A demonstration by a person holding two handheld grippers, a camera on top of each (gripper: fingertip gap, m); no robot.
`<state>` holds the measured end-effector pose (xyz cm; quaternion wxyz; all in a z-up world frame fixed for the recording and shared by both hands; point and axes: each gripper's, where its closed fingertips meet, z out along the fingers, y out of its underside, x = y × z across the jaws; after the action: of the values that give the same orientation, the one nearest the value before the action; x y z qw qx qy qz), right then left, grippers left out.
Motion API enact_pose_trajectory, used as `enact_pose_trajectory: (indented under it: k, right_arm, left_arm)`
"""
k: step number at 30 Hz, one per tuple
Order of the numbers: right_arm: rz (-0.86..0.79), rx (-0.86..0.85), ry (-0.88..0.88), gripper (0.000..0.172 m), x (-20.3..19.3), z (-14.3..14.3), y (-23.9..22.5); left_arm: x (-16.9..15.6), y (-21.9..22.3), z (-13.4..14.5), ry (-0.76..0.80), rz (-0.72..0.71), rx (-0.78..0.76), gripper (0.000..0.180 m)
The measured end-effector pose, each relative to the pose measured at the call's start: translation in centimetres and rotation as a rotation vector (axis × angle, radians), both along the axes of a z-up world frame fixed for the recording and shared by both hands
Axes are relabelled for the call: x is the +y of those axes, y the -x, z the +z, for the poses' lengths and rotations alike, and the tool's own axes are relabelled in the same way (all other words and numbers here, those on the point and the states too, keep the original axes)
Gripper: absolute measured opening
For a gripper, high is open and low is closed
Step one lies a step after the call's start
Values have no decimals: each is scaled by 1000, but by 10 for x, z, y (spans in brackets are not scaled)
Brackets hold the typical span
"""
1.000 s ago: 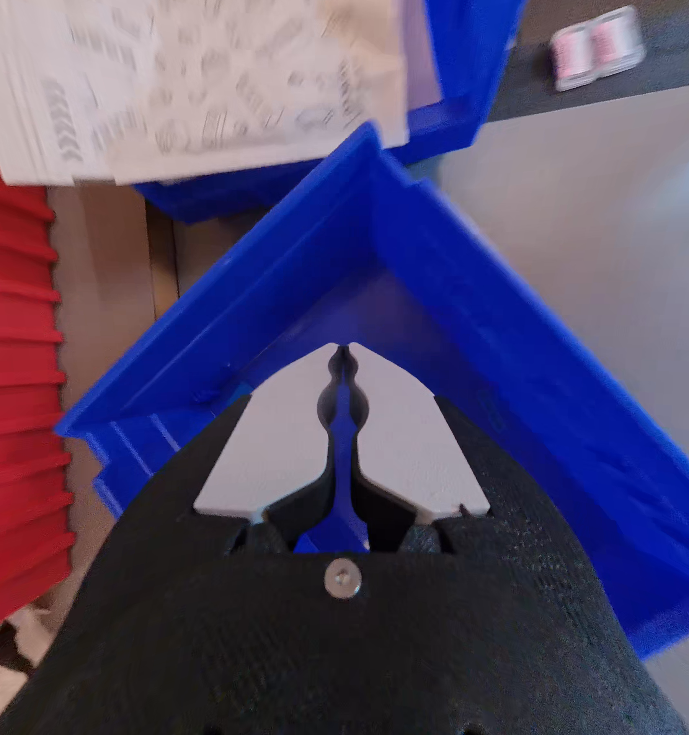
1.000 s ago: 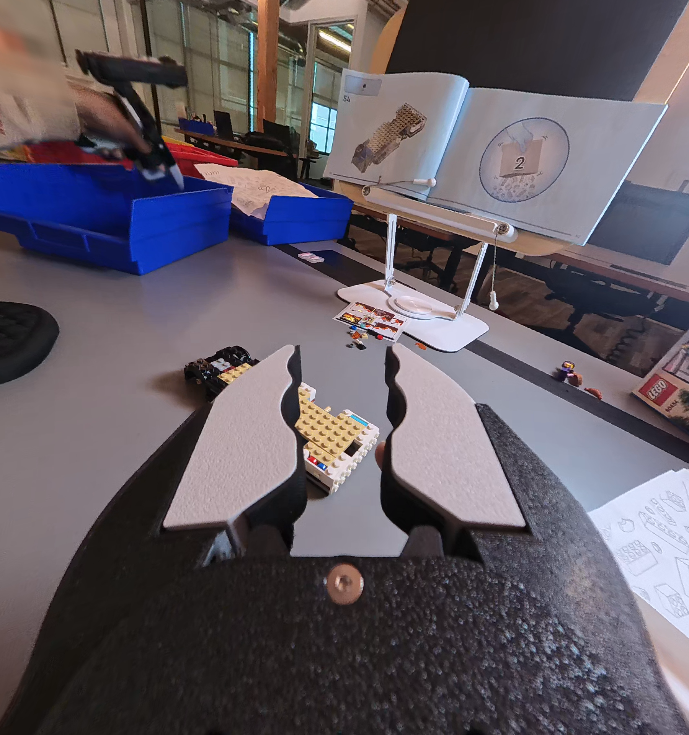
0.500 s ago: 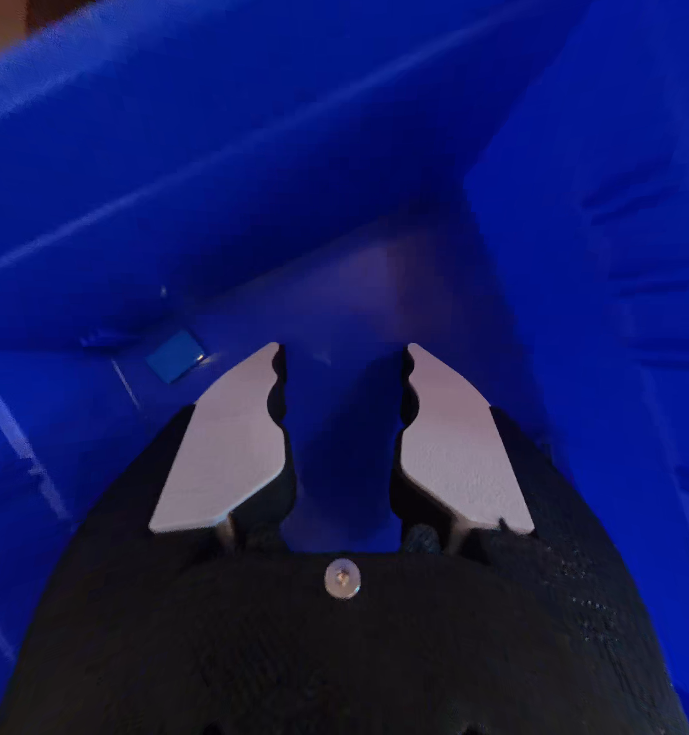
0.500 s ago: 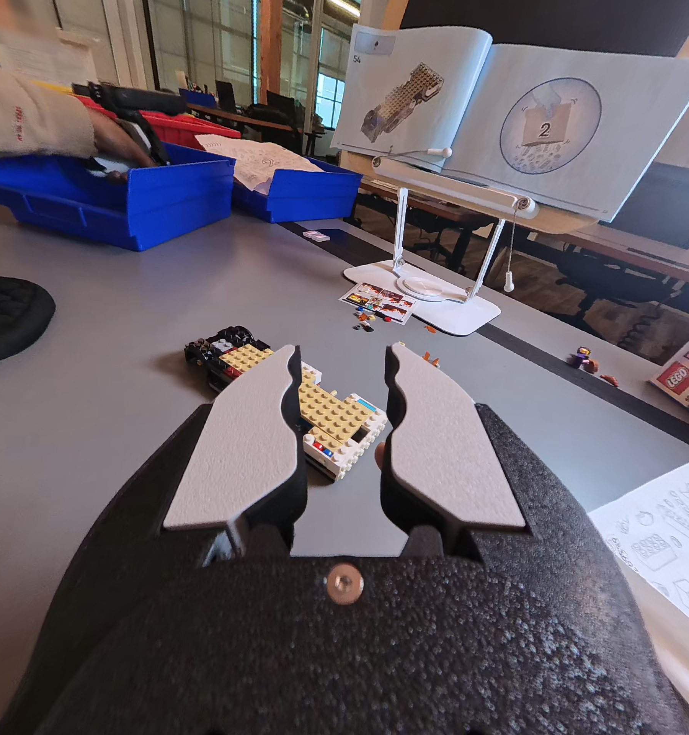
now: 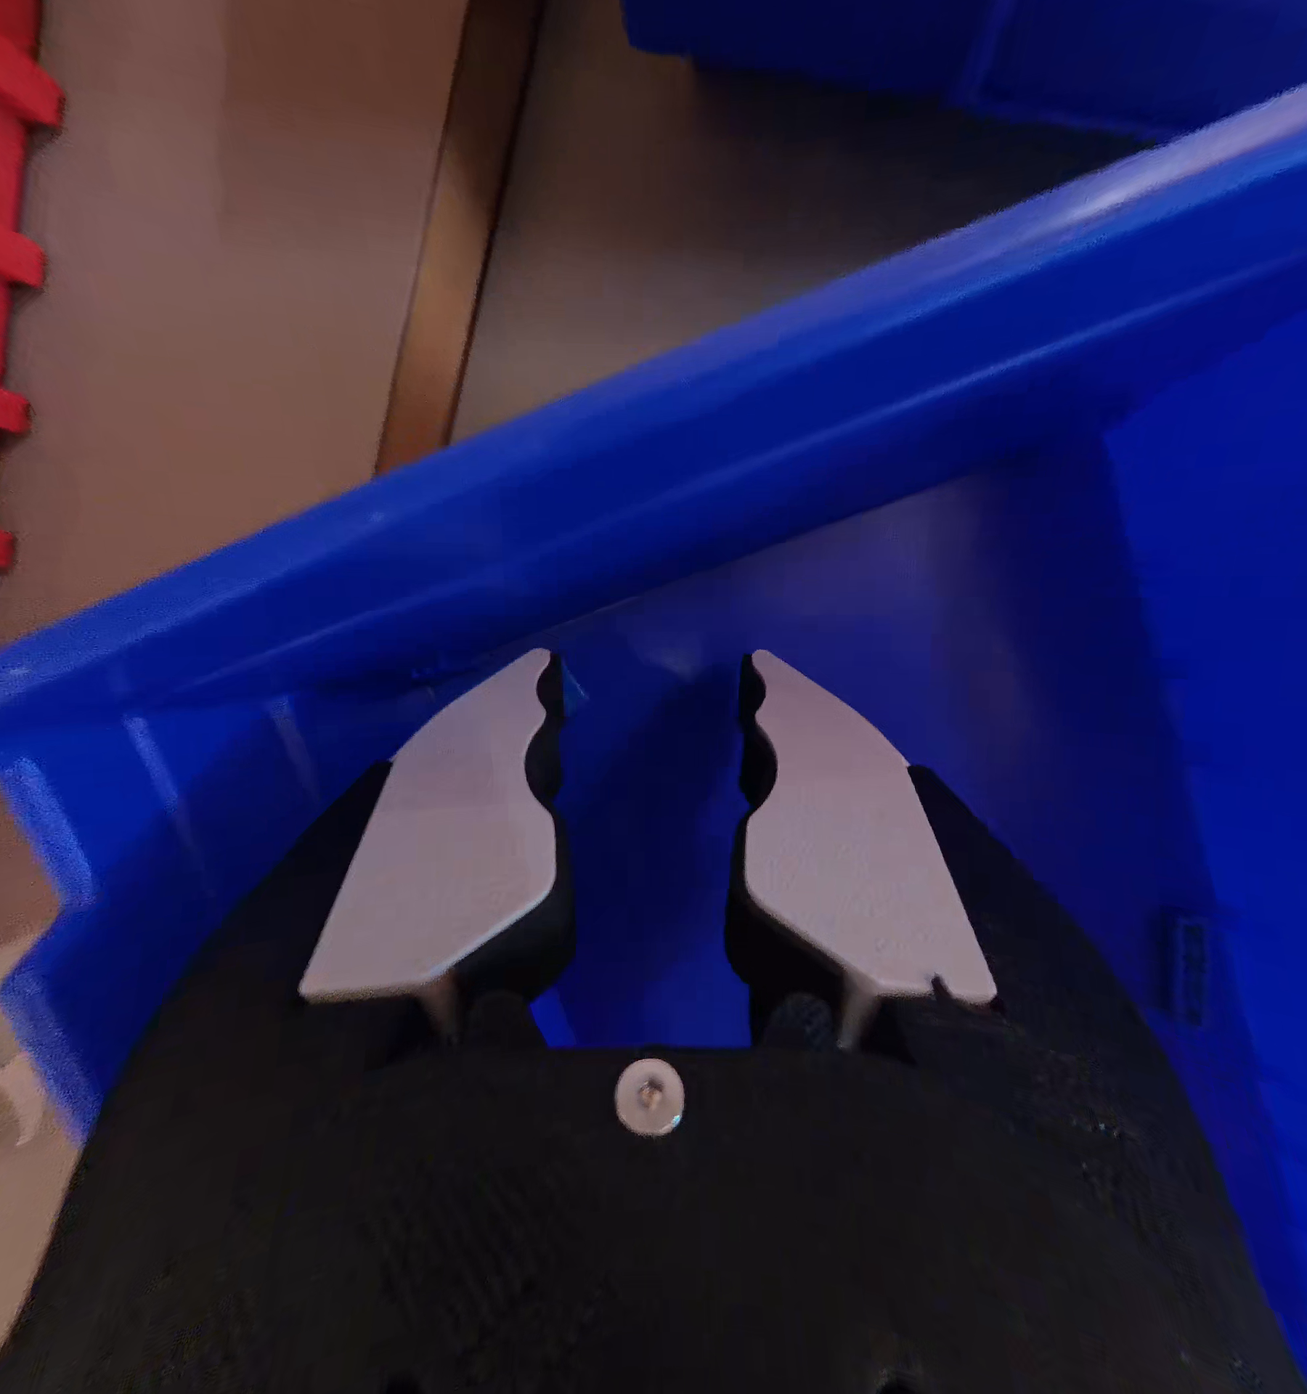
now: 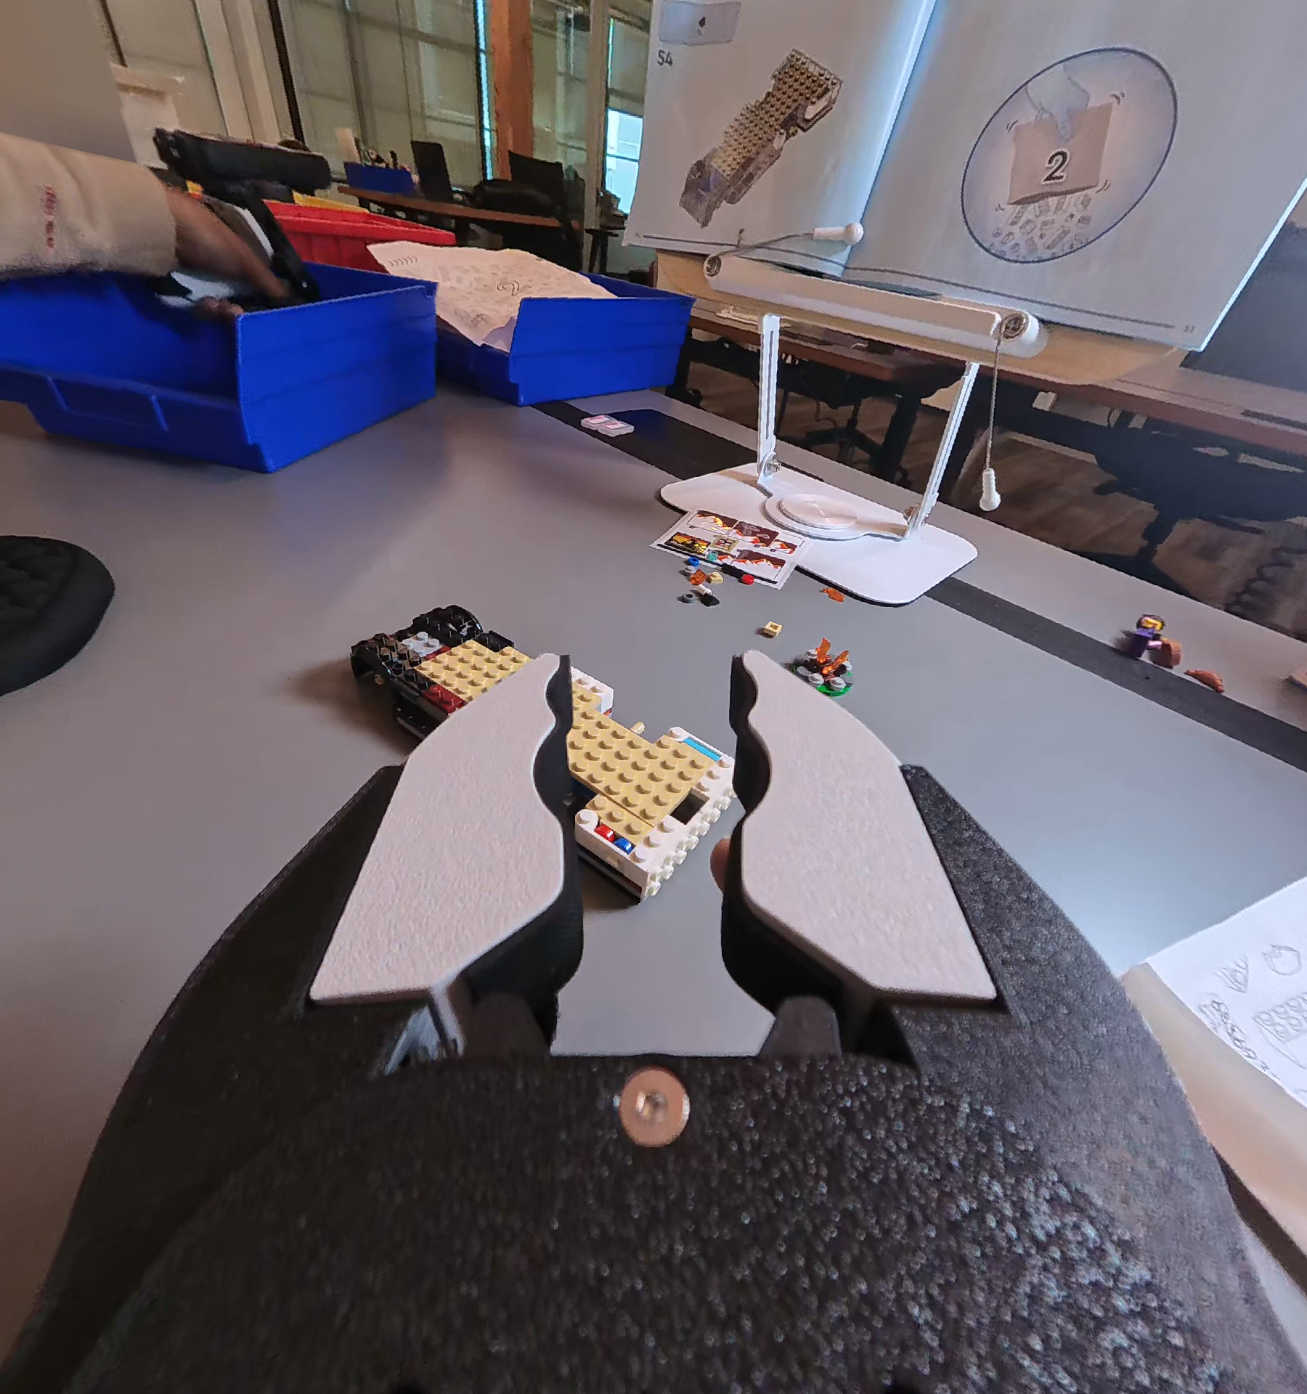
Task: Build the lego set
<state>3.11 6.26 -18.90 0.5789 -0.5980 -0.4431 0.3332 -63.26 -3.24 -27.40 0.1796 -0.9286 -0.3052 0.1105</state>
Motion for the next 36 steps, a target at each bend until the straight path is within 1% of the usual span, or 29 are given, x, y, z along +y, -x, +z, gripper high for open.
enact_pose_trajectory:
  k: [2, 5, 7, 13, 15, 16, 17, 19, 20, 22, 24, 25, 26, 27, 28, 31, 35, 36]
  right_arm:
    - [-2, -5, -2, 40, 0, -1, 0]
    - [-5, -3, 3, 40, 1, -1, -1]
    - [-6, -1, 12, 40, 2, -1, -1]
    - [-5, -7, 20, 40, 2, -3, -3]
    - [-2, -6, 26, 40, 2, -3, -3]
    - [-2, -3, 27, 40, 2, -2, -3]
    - [-1, 0, 28, 40, 2, -2, -3]
    - [3, 4, 31, 40, 2, -1, -3]
    - [5, 4, 34, 40, 2, -2, -2]
    - [8, -2, 38, 40, 1, -4, -1]
    - [7, -8, 37, 40, 1, -5, -1]
    - [6, -11, 36, 40, 1, -6, -1]
    - [4, -12, 38, 39, 2, -6, -1]
    - [3, -12, 41, 39, 2, -6, -1]
    - [3, -10, 46, 39, 3, -6, -2]
    - [4, -5, 61, 39, 4, -7, -2]
    - [15, 8, 66, 39, 3, -4, -2]
    - [18, 10, 64, 39, 2, -3, -3]
  left_arm:
    - [-5, 5, 0, 49, 8, 13, 44]
    - [-19, 9, -6, 195, -5, 40, 45]
    - [-18, 11, -7, 196, 6, 29, 38]
    - [-18, 5, -11, 156, 31, -100, 20]
    - [-22, 1, -11, 202, -3, -108, 16]
    - [-21, -10, -12, 211, -38, -174, 5]
    - [-19, -13, -11, 207, -55, -183, 10]
    - [-17, 2, 0, 196, -53, -63, 9]
    - [-16, 6, 2, 193, -43, -32, 12]
    - [-18, 17, 1, 213, -13, 34, 16]
    - [-24, 27, -2, 264, 5, 109, 11]
    - [-24, 26, -5, 279, 3, 112, 15]
    - [-24, 23, -8, 300, -7, 98, 16]
    - [-22, 17, -11, 296, -24, 67, 4]
    - [-21, 14, -12, 300, -29, 52, 0]
    - [-32, 4, -12, 364, -58, -12, 0]
    - [-40, -27, -13, 329, -105, -208, 0]
    - [-40, -40, -14, 315, -145, -273, 0]
